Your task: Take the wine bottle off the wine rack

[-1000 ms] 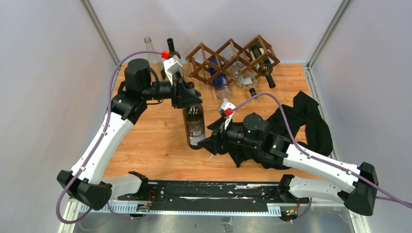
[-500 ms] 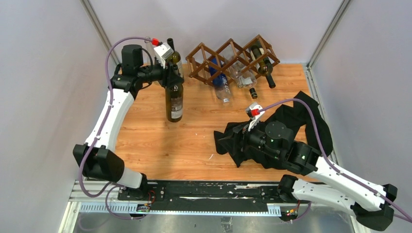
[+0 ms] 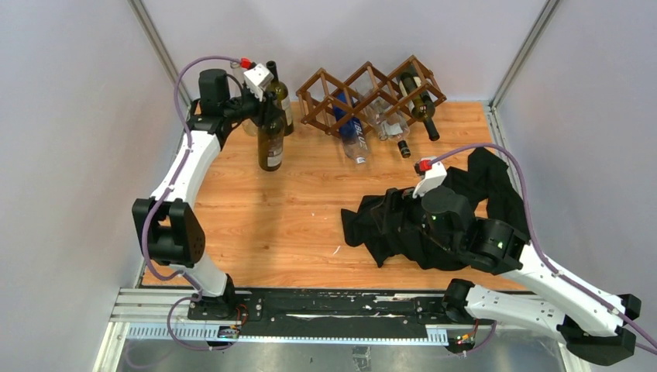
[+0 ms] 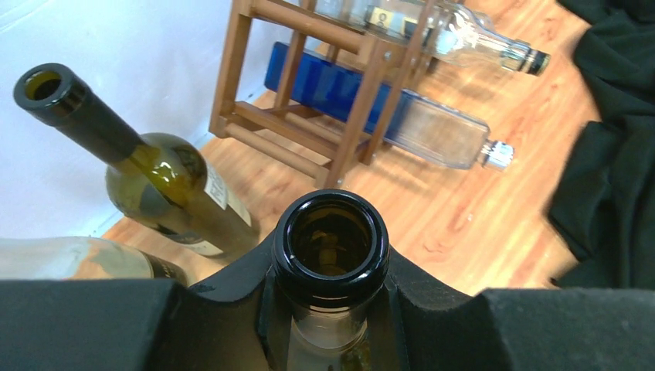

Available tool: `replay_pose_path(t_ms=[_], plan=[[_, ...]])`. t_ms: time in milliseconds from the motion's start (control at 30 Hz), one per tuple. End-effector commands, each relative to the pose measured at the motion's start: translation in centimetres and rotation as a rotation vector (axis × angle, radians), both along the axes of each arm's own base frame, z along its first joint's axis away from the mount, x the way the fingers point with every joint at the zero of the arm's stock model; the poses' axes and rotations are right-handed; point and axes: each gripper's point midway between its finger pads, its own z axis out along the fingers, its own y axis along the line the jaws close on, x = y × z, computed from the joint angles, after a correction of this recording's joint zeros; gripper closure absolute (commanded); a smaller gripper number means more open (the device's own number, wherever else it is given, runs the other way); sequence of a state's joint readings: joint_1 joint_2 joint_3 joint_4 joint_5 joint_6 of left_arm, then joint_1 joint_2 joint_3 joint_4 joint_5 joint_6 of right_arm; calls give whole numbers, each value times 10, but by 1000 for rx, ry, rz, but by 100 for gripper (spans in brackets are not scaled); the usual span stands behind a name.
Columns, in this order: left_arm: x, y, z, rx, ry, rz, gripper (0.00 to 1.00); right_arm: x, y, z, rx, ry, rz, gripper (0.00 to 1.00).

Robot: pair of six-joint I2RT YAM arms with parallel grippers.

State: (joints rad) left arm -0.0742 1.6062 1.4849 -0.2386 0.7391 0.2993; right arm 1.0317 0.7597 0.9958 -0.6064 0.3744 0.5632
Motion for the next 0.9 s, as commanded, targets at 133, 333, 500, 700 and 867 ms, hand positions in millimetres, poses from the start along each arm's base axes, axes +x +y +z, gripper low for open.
replay_pose_path(t_ms=[133,333,500,700,867], plan=[[42,6,26,-67,-192,26,100,22,-29,6,-20,-81,-202,3],[60,7,4,-84,-156,19,100,34,-41,7,-22,-126,-296,3],[70,14,-12,-101,-149,29,100,42,-51,6,-30,-139,-369,2],[77,26,-16,-106,-178,26,100,56,-46,-2,-16,-94,-364,1],[80,42,-25,-104,-157,65,63,79,-39,-6,-15,-9,-312,0]])
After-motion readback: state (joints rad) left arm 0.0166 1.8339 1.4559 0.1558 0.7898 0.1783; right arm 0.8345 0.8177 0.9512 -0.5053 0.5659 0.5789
